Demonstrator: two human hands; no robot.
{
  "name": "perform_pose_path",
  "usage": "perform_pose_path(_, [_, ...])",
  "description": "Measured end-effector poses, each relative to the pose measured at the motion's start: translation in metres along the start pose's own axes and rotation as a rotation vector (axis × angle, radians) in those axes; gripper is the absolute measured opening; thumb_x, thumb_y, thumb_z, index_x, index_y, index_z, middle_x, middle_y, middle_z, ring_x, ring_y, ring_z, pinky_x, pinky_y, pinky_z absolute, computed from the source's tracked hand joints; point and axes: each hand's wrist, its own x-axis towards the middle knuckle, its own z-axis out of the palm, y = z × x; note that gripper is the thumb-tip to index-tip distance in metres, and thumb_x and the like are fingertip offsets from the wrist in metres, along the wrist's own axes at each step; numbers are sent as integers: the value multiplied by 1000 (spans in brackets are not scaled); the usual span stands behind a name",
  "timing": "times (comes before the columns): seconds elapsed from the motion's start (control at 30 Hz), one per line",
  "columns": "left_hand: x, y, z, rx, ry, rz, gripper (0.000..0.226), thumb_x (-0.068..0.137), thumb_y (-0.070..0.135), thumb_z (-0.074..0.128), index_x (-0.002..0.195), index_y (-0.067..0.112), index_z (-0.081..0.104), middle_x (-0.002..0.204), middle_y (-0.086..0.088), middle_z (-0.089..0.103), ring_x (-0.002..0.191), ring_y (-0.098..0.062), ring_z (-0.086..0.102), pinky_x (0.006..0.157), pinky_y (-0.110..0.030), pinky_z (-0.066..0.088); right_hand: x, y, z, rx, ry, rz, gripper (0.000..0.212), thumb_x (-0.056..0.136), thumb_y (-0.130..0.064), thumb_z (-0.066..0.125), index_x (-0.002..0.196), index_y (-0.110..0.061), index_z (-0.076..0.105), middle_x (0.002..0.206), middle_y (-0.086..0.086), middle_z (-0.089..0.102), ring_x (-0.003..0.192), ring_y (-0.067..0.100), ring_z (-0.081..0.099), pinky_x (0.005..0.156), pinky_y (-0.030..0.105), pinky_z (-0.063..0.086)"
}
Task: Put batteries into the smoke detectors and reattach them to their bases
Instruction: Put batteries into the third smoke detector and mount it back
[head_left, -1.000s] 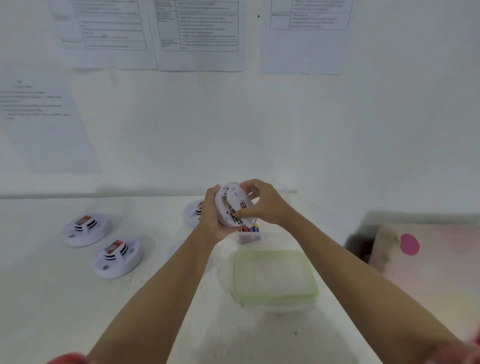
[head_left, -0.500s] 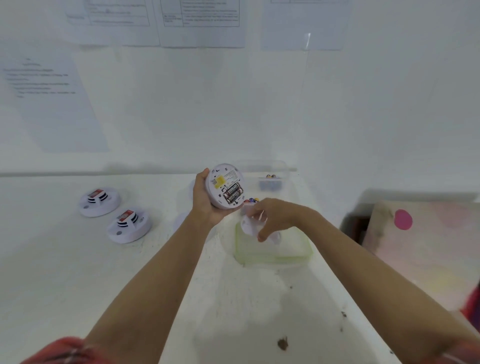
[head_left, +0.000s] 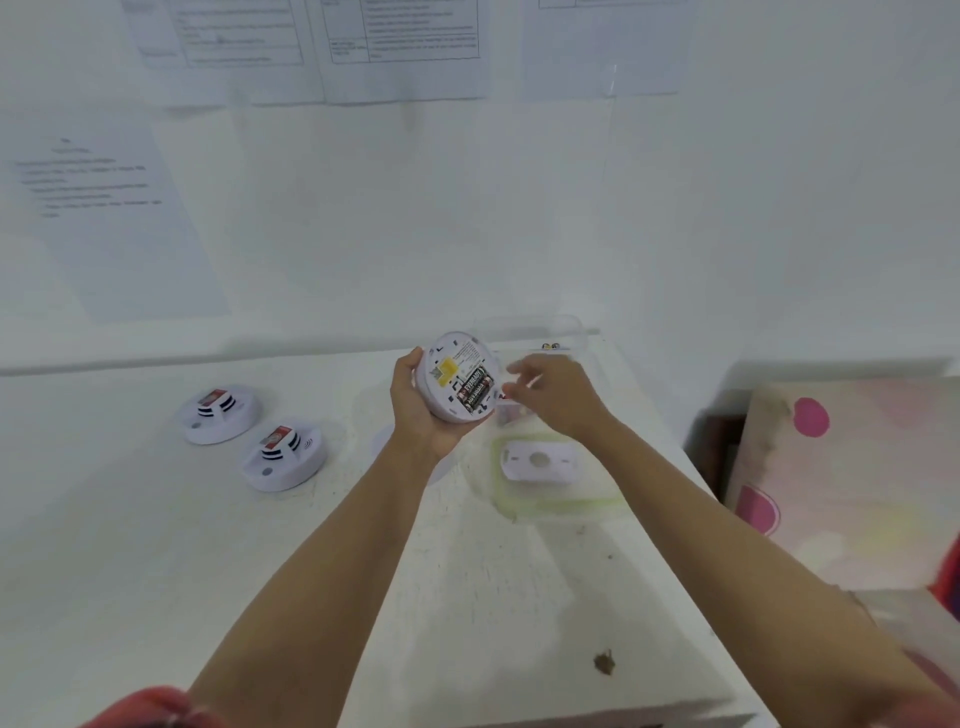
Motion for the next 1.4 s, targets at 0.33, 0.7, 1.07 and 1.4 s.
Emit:
perform_pose_path(0.33, [61, -10, 34, 60, 22, 73, 49, 86, 49, 39, 114, 14, 57, 105, -10, 60, 97, -25, 56, 85, -35, 44, 45, -8, -6, 136, 90, -22, 54, 79, -28, 72, 124, -2, 58, 120, 12, 53, 107, 25, 55, 80, 17, 40])
perform_pose_path(0.7, [118, -17, 59, 3, 20, 24, 44, 87, 52, 40, 100, 14, 60, 96, -11, 59, 91, -26, 56, 85, -41, 43, 111, 30, -34, 117, 37, -51, 54, 66, -26, 83, 111, -3, 65, 99, 9, 63, 84, 11, 51, 61, 10, 36])
perform_pose_path(1.07, [130, -13, 57, 31, 56, 49, 39, 89, 46, 36, 91, 14, 58, 87, -7, 56, 83, -21, 53, 76, -35, 42, 133, 35, -36, 127, -103, -111, 38, 68, -17, 82, 94, 7, 68, 68, 0, 47, 72, 19, 43, 61, 28, 36])
perform_pose_path(1.4, [134, -12, 53, 43, 77, 2, 41, 86, 48, 35, 94, 16, 58, 90, -8, 54, 85, -21, 50, 74, -31, 38, 135, 41, -39, 14, -114, -179, 43, 70, -18, 80, 110, -5, 69, 104, 18, 67, 97, 28, 62, 91, 41, 49])
